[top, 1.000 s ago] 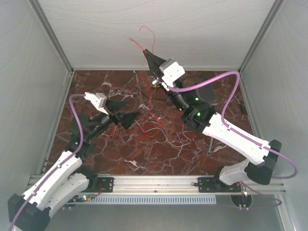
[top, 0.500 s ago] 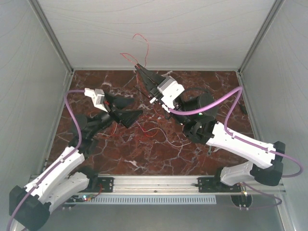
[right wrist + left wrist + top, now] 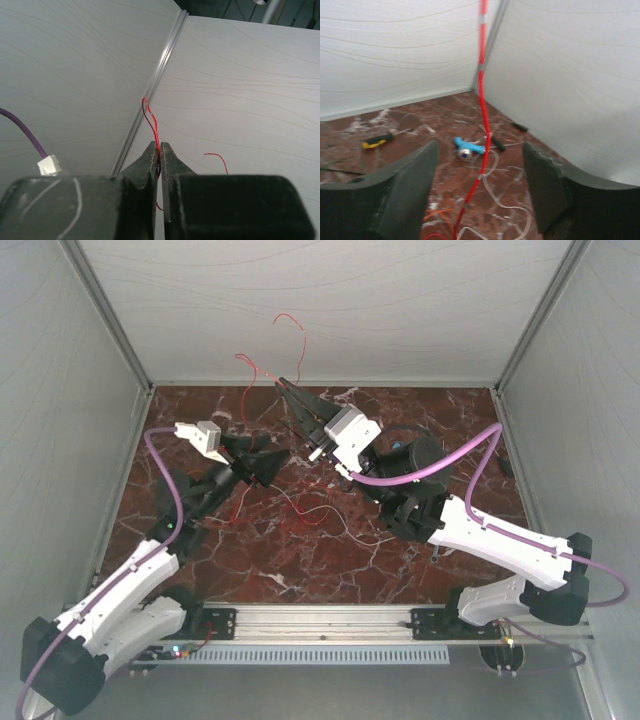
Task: Zip-tie the wires
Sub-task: Straighten the cable at the center of the board.
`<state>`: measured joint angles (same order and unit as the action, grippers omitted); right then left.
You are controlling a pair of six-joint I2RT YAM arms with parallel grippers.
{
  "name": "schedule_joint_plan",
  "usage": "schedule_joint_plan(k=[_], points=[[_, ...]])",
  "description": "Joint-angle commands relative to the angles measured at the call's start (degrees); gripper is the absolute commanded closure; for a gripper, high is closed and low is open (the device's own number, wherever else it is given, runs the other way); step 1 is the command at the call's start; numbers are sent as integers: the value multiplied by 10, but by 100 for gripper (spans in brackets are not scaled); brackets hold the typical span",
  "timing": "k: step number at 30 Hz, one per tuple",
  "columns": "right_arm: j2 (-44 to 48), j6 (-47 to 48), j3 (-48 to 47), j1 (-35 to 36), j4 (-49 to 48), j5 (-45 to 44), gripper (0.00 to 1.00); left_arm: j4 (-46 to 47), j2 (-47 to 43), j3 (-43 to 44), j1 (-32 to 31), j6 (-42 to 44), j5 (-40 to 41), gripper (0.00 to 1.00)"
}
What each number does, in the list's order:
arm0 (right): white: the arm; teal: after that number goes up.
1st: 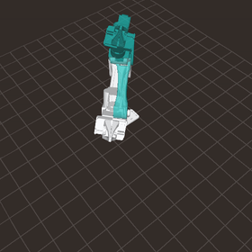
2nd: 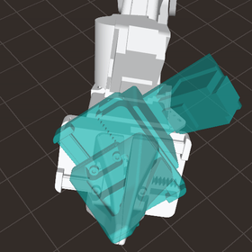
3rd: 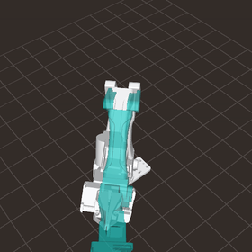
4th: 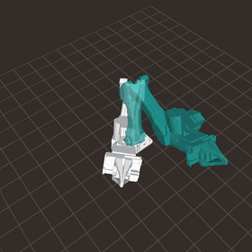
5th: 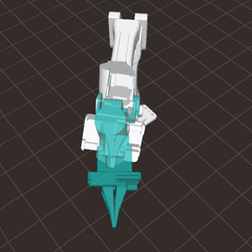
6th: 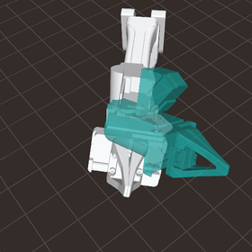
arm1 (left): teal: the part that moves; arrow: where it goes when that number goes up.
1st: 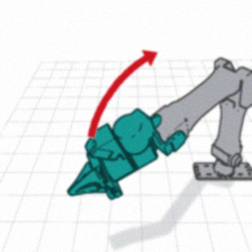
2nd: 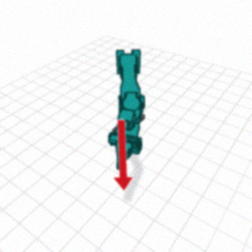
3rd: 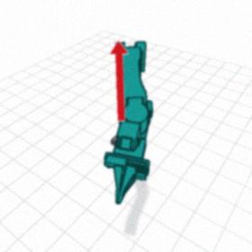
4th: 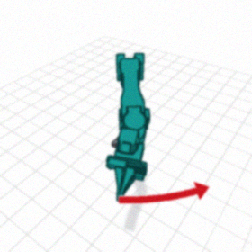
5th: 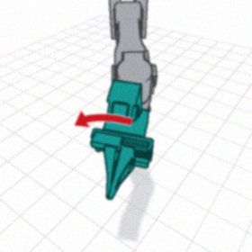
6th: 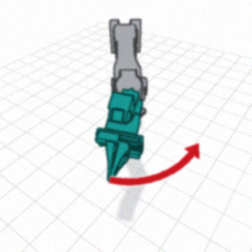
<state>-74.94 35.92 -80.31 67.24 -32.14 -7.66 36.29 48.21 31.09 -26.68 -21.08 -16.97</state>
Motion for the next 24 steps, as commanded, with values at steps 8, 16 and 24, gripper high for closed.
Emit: schedule_joint_plan(k=[8,16,24], points=[[19,33,-11,11,-15,-31,100,-70,12,50,-1,83,131,100],[84,67,82,11,33,-118,100,-297,-30,118,-1,248,205,100],[153,-16,212,-15,161,-160,100,-373,-34,87,2,425,369,100]])
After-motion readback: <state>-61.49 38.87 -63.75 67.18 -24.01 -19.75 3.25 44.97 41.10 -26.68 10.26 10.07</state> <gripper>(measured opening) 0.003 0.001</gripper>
